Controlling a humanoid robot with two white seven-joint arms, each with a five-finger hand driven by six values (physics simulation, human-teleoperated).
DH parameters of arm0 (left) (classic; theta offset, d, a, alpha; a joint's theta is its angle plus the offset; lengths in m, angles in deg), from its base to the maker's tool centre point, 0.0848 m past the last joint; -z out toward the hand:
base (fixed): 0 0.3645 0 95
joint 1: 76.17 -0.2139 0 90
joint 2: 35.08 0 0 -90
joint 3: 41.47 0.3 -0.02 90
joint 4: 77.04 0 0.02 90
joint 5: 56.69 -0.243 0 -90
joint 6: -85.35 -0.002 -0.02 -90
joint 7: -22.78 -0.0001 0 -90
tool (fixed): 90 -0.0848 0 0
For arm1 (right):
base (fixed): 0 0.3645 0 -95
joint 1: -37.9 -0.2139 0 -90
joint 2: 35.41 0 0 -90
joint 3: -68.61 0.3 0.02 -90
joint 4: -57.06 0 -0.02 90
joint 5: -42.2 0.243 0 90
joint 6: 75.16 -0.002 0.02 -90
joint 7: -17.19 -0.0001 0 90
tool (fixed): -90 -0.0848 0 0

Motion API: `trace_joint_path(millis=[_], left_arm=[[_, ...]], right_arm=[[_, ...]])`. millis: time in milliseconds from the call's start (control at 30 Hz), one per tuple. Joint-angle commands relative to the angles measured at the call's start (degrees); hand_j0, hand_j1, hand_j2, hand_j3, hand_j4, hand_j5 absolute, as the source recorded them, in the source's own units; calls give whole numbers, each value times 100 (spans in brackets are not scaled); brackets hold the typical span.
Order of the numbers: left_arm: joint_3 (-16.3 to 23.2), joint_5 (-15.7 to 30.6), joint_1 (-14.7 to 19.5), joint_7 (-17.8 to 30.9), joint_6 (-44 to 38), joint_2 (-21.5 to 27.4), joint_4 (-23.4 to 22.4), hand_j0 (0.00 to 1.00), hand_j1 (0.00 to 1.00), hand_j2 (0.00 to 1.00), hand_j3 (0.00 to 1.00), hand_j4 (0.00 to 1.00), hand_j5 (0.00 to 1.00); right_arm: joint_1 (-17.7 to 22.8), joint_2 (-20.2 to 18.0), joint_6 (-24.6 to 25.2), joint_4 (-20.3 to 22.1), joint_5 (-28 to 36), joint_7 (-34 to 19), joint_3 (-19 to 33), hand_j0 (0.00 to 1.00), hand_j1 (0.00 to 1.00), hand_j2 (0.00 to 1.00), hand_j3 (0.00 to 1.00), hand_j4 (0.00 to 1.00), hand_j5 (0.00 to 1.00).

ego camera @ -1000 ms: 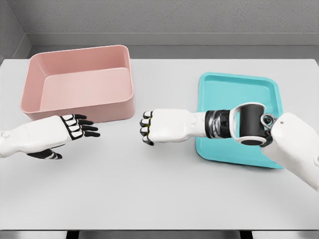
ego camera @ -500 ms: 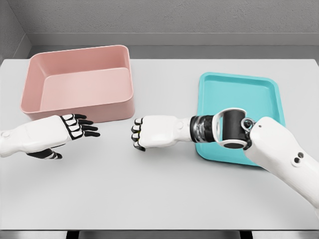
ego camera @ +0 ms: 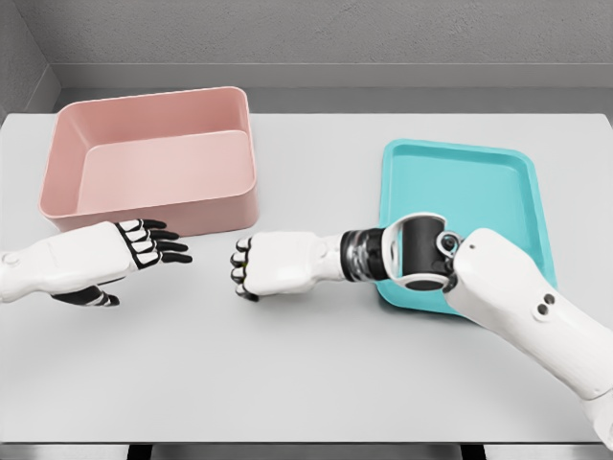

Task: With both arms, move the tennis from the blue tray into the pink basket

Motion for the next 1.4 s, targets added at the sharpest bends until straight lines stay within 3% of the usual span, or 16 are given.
trace_joint_path(millis=[0, 233, 367, 433, 767, 1100, 1200, 1367], left_arm=[[-1, 29, 0, -3, -6, 7, -1, 100, 100, 100, 100, 100, 100], [-1, 37, -9, -3, -6, 7, -1, 100, 100, 100, 100, 100, 100], [-1, 37, -9, -3, -6, 7, -1, 100, 100, 100, 100, 100, 100], [-1, 37, -9, -3, -6, 7, -1, 100, 100, 100, 100, 100, 100], [-10, 37, 0, -3, -6, 7, -1, 100, 100, 100, 100, 100, 100], [-10, 28, 0, -3, -6, -2, -27, 100, 100, 100, 100, 100, 100], [-1, -262, 9, -3, -6, -265, -18, 100, 100, 100, 100, 100, 100], [-1, -464, 9, -3, -6, -450, -27, 100, 100, 100, 100, 100, 100]], right_arm=[[0, 60, 13, 5, 24, -27, -38, 43, 43, 43, 43, 43, 43], [-17, 60, 13, -101, -28, -45, -82, 48, 48, 48, 48, 48, 48], [-26, 60, 13, -233, -20, -45, -56, 90, 90, 90, 90, 90, 90], [-18, 60, 13, -233, -20, -45, -47, 96, 96, 96, 96, 96, 96], [-18, 78, 13, -215, -37, -45, 6, 99, 99, 99, 99, 99, 99], [-9, -353, 13, -162, 15, -45, 261, 99, 99, 99, 99, 99, 99], [0, -450, 13, 294, 42, -45, 463, 99, 99, 99, 99, 99, 99], [18, -502, 13, 708, 68, -19, 673, 100, 100, 100, 100, 100, 100]])
